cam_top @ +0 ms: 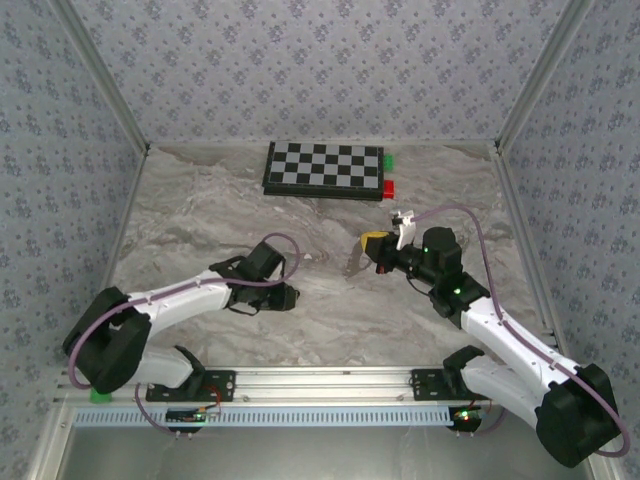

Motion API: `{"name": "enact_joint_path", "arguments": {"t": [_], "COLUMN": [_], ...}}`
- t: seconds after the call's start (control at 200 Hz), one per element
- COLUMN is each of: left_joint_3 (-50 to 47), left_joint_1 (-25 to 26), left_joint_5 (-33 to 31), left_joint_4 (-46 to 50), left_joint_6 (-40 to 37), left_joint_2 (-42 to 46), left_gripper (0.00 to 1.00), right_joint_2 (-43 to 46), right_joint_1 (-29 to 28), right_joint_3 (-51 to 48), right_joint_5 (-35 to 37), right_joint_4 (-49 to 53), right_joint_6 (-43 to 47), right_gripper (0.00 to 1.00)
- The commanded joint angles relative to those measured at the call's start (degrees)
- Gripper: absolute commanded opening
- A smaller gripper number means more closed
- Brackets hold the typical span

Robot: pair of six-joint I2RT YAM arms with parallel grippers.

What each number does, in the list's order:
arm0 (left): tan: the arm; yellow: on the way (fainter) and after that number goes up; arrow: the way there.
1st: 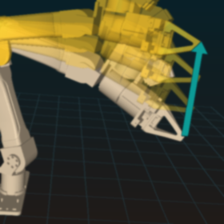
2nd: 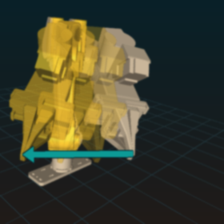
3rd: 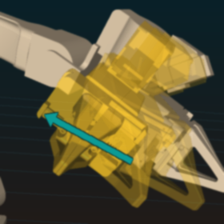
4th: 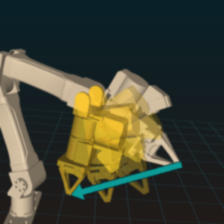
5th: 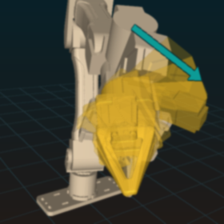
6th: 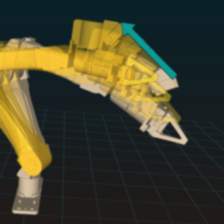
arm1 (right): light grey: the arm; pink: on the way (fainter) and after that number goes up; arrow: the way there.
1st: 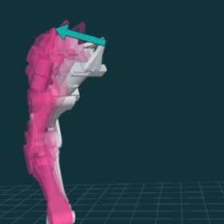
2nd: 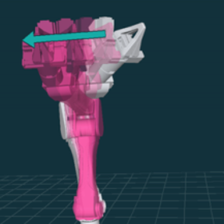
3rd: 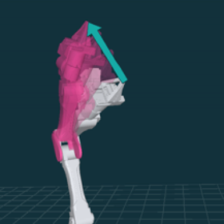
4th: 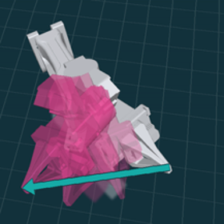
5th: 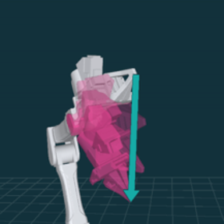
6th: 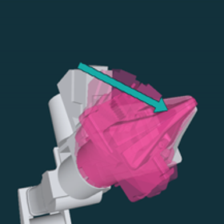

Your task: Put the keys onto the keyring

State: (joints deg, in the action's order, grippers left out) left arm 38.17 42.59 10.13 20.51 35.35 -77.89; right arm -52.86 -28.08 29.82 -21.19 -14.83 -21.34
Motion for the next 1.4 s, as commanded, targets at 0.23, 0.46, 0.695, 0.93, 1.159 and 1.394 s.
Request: {"name": "enact_joint_path", "arguments": {"t": [0.23, 0.46, 0.695, 0.93, 1.159, 1.394], "left_joint_3": [0.06, -0.55, 0.32, 0.77, 1.11, 0.64], "left_joint_1": [-0.46, -0.46, -0.97, -1.00, -1.01, -1.01], "left_joint_5": [4.17, 4.80, -0.02, 2.94, 4.70, 5.98], "left_joint_4": [-2.33, -2.11, 0.66, -1.12, -2.17, -3.76], "left_joint_6": [-1.45, -1.93, -3.23, -2.86, -2.31, -1.61], "left_joint_2": [-2.18, -0.98, -0.75, -4.08, -4.64, -4.99], "left_gripper": [0.34, 0.34, 0.34, 0.31, 0.27, 0.24], "right_joint_2": [0.77, 0.43, 0.12, 0.28, 0.42, 0.26], "right_joint_1": [-0.34, -0.32, -0.40, -0.41, -0.40, -0.40], "right_joint_3": [-0.20, -0.29, -0.29, -0.25, -0.31, -0.35], "right_joint_5": [0.10, 0.10, -0.17, -0.25, -0.17, -0.17], "right_joint_4": [-1.52, -1.78, -2.05, -2.05, -1.96, -2.13], "right_joint_6": [0.46, 0.38, 0.19, 0.16, 0.25, 0.14], "right_gripper": [0.00, 0.00, 0.00, 0.00, 0.00, 0.00]}}
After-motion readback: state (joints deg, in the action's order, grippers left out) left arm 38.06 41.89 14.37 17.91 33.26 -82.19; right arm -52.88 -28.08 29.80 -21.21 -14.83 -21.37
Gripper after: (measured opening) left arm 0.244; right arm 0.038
